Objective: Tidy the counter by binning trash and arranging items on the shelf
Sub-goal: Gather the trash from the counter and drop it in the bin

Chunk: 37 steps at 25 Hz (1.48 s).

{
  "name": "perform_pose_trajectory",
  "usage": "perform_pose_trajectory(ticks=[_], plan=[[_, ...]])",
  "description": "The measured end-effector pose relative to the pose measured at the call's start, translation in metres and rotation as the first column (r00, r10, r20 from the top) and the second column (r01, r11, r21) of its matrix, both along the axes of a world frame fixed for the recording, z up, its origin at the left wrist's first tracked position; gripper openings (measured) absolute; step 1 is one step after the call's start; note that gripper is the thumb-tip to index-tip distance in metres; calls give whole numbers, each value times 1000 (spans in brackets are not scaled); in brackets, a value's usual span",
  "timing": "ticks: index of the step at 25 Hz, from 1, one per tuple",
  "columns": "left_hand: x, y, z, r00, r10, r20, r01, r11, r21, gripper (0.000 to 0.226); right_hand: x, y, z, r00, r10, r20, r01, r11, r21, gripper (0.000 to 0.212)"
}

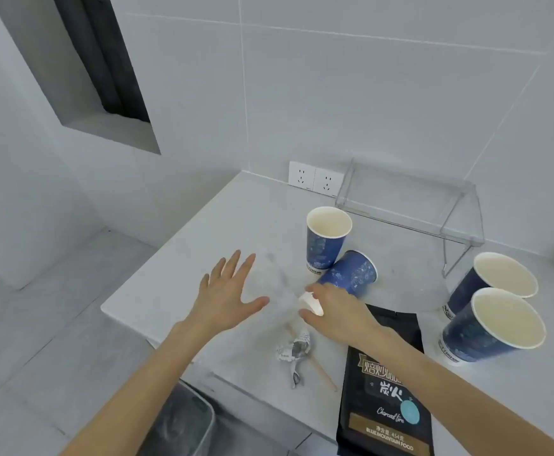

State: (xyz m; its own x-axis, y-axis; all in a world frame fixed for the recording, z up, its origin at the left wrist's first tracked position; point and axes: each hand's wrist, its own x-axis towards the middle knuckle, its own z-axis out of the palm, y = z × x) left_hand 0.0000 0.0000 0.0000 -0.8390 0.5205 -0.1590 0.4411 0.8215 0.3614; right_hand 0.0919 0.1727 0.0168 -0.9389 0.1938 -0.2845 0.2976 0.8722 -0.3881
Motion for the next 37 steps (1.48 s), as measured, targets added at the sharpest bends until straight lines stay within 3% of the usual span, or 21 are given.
perform_pose_trajectory(ticks=[6,10,14,23,27,30,37], plan=[[16,-4,-45,990,24,140,-16,998,-55,93,3,-21,-57,980,-1,200,-6,999,35,51],[21,-6,-68,985,14,174,5,994,-110,87,0,-30,-78,976,-41,213,30,998,57,49],[23,-14,-83,995,8,100,14,977,-213,77,-10,-33,-84,971,-60,231,45,996,71,46],[14,-20,-89,989,126,78,-108,972,-208,84,-13,-39,-95,968,-65,242,40,993,109,31],[12,-22,-88,991,104,83,-81,966,-247,61,-10,-50,-101,978,-31,206,-12,979,205,33],[11,-26,-86,989,121,81,-103,975,-195,43,-11,-51,-102,982,-49,182,6,973,230,31],[9,-74,-77,949,309,-55,-311,950,-23,33,-3,-51,-99,999,-25,42,19,989,148,23]])
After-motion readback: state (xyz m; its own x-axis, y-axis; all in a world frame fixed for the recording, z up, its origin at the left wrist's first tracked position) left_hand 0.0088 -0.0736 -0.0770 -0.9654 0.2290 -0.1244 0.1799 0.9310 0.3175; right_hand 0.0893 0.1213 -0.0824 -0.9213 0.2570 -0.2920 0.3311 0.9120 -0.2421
